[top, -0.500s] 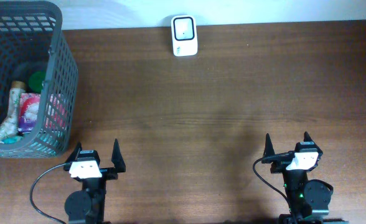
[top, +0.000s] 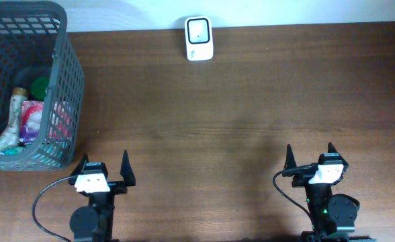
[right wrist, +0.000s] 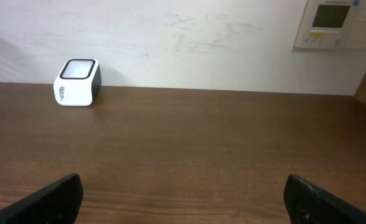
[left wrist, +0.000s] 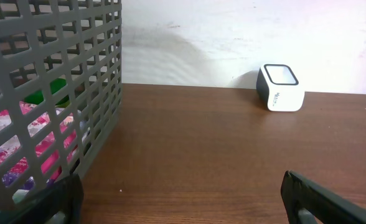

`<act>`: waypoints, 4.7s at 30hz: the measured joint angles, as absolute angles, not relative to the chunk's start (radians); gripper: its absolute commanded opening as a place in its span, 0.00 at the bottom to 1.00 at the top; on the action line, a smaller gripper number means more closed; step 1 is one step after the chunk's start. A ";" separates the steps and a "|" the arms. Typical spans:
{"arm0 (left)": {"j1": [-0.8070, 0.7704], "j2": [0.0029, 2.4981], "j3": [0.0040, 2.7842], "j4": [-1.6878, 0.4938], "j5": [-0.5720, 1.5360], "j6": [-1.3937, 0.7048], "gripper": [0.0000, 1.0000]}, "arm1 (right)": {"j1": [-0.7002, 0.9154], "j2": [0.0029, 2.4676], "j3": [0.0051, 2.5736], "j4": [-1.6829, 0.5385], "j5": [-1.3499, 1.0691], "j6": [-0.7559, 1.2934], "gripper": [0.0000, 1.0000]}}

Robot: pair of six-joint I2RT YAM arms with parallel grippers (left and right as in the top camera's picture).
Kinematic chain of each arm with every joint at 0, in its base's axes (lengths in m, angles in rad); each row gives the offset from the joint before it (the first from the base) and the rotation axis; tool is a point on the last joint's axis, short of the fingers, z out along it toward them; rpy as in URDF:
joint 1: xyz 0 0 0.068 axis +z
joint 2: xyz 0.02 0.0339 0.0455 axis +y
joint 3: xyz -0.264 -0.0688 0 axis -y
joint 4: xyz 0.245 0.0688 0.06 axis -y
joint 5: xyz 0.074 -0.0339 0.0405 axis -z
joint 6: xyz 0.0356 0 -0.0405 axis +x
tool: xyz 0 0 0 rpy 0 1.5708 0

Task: Scan the item barcode
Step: 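Move the left gripper into the grey basket, then grasp the red-purple tissue pack in the basket with the left gripper, then carry the tissue pack to the table center and release it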

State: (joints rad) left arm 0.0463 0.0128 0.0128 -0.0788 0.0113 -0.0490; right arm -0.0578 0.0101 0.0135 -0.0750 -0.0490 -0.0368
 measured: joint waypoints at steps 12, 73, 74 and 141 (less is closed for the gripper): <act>0.046 0.013 0.013 -0.079 0.011 -0.049 0.99 | -0.058 0.010 0.014 -0.075 -0.049 -0.037 0.99; 0.447 2.297 2.217 -1.286 -0.066 -0.443 0.84 | -0.058 0.013 0.014 -0.075 -0.049 -0.036 0.99; 0.434 2.300 2.223 -1.290 -0.062 -0.447 0.77 | -0.058 0.013 0.014 -0.075 -0.049 -0.037 0.99; -0.649 2.580 2.894 -1.559 0.115 -0.265 0.95 | -0.058 0.012 0.014 -0.075 -0.049 -0.037 0.99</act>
State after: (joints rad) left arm -0.6487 2.5805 2.8944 -1.5585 0.1146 -0.2649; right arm -0.0578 0.0120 0.0139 -0.0750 -0.0486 -0.0368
